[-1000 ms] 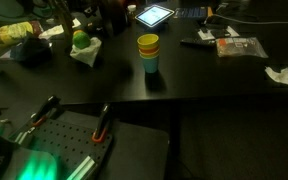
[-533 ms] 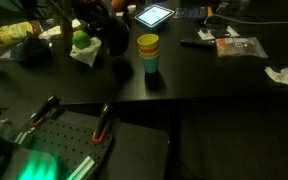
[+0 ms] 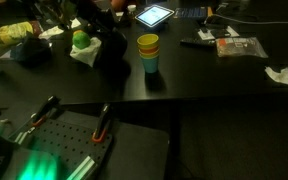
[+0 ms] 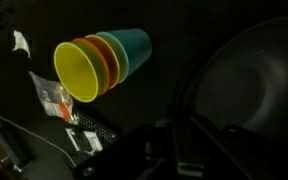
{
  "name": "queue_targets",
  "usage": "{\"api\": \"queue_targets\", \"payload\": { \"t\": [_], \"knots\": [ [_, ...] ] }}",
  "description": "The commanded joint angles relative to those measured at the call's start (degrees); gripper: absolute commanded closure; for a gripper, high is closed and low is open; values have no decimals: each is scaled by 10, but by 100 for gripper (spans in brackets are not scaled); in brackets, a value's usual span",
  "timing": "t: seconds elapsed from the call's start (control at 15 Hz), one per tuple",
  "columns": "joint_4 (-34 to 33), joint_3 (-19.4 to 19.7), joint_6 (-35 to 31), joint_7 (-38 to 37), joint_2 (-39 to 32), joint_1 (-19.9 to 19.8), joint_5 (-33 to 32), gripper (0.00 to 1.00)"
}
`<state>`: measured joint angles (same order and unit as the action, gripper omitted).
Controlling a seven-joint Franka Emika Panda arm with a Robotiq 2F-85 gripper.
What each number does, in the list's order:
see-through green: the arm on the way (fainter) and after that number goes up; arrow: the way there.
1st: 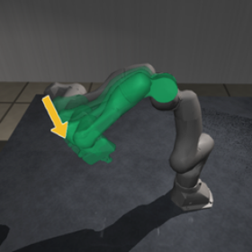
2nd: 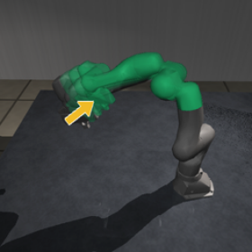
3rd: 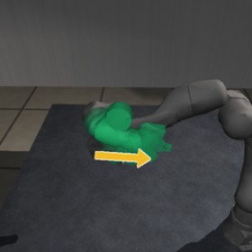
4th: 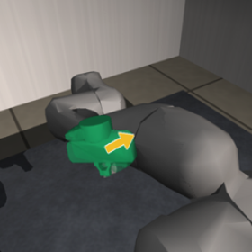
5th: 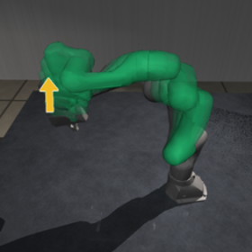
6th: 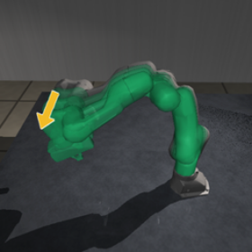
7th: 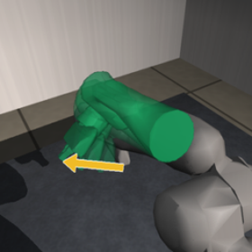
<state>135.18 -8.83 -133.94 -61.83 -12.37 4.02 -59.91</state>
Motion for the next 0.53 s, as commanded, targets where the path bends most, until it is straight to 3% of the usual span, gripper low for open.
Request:
{"api": "queue_targets", "payload": {
  "t": [0.0, 0.13, 0.47],
  "knots": [
    [-11, 18, -34, 29, -3, -1, 99, 97],
    [-9, 30, -48, 26, -4, 2, 131, 97],
    [-3, 68, -87, -29, -9, 7, 122, 98]
  ]
}}
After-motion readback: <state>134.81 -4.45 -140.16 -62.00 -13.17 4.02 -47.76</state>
